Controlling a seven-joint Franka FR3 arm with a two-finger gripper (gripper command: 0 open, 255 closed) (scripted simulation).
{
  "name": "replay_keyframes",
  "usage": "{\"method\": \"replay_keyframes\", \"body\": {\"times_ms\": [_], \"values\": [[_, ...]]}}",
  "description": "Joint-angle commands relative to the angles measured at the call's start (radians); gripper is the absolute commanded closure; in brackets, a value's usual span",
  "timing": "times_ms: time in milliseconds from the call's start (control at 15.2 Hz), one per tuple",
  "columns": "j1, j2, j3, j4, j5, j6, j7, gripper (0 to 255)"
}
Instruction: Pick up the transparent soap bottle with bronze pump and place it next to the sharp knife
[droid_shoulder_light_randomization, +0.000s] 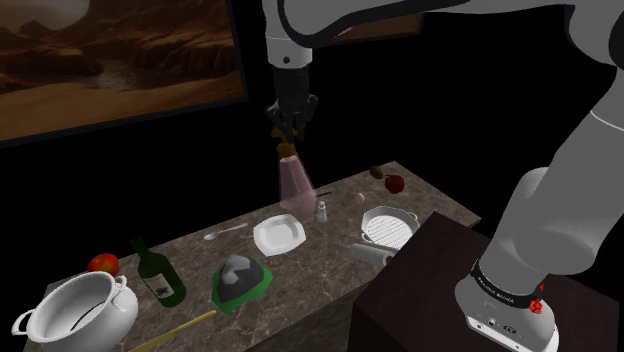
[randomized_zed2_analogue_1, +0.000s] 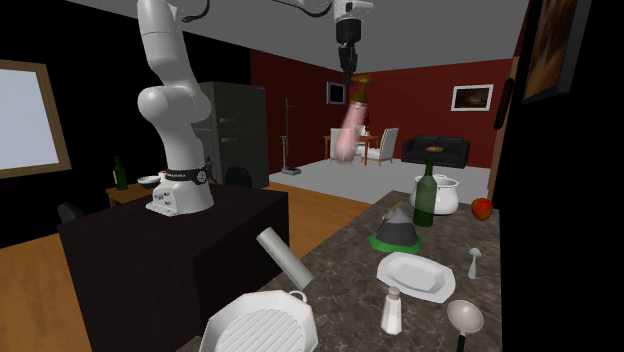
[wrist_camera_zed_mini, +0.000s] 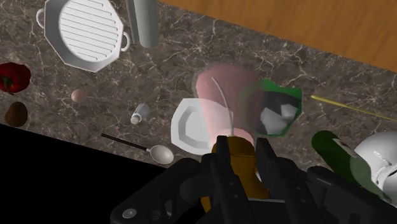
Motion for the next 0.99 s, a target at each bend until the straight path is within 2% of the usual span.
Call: {"method": "replay_keyframes", "body": {"times_ms": [0, 528, 924], "values": [[0.02, 0.041, 0.028, 0.042, -0.008, -0.002, 0.053, 255], [0.118, 0.25, 0.121, 0.29, -0.079, -0.057, 0.248, 255], [0.232, 0.461, 0.161, 0.57, -0.164, -0.145, 0.38, 255]]}}
